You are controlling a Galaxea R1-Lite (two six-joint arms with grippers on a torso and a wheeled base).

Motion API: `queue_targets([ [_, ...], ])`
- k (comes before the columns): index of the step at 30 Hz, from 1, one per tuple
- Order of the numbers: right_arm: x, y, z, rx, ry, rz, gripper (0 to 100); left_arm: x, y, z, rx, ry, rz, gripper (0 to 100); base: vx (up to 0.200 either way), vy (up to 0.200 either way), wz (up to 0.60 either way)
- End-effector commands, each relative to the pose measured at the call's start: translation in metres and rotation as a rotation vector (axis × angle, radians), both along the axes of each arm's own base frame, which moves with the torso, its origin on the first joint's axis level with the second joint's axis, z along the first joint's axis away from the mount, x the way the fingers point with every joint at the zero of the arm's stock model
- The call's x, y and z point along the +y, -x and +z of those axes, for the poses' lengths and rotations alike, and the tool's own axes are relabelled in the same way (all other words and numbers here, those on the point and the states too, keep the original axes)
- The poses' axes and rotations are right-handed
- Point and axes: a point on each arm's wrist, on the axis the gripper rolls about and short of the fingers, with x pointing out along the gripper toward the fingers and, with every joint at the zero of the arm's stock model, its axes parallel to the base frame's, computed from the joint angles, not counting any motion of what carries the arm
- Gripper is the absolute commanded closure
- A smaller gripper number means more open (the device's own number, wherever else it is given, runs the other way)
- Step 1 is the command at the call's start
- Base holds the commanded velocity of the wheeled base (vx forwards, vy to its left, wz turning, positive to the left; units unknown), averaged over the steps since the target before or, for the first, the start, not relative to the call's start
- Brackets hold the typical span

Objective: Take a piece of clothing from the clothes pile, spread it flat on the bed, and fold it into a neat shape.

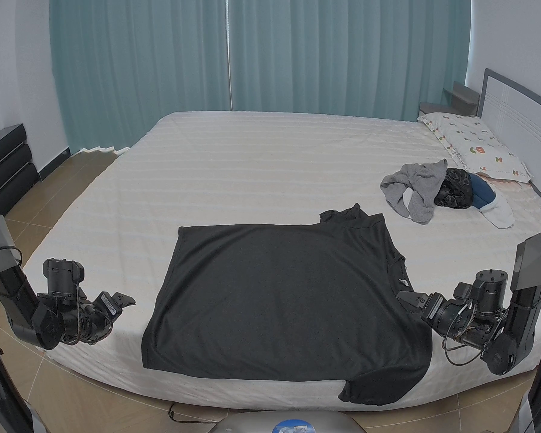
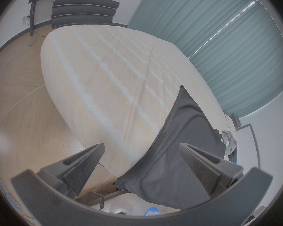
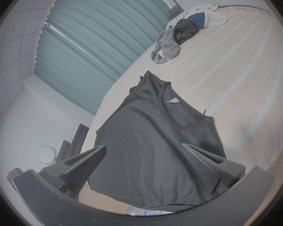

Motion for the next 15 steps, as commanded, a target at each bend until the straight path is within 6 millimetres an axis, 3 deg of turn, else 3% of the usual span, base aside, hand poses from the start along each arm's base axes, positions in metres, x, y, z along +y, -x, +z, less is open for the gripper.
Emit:
queue_targets([
  [1, 0.0, -0.001, 0.002, -0.017, -0.003, 0.002, 0, -0.001, 0.0, 0.0, -0.002, 0.002, -0.004, 0, 0.2, 0.0, 0.0],
  [4, 0.0, -0.001, 0.002, -0.017, -0.003, 0.002, 0, -0.001, -0.001, 0.001, -0.005, 0.001, -0.004, 0, 0.2, 0.0, 0.0],
  [15, 0.001, -0.001, 0.0, -0.01, -0.003, 0.003, 0, 0.0, -0.011, 0.005, -0.035, 0.039, 0.035, 0, 0.0, 0.0, 0.0],
])
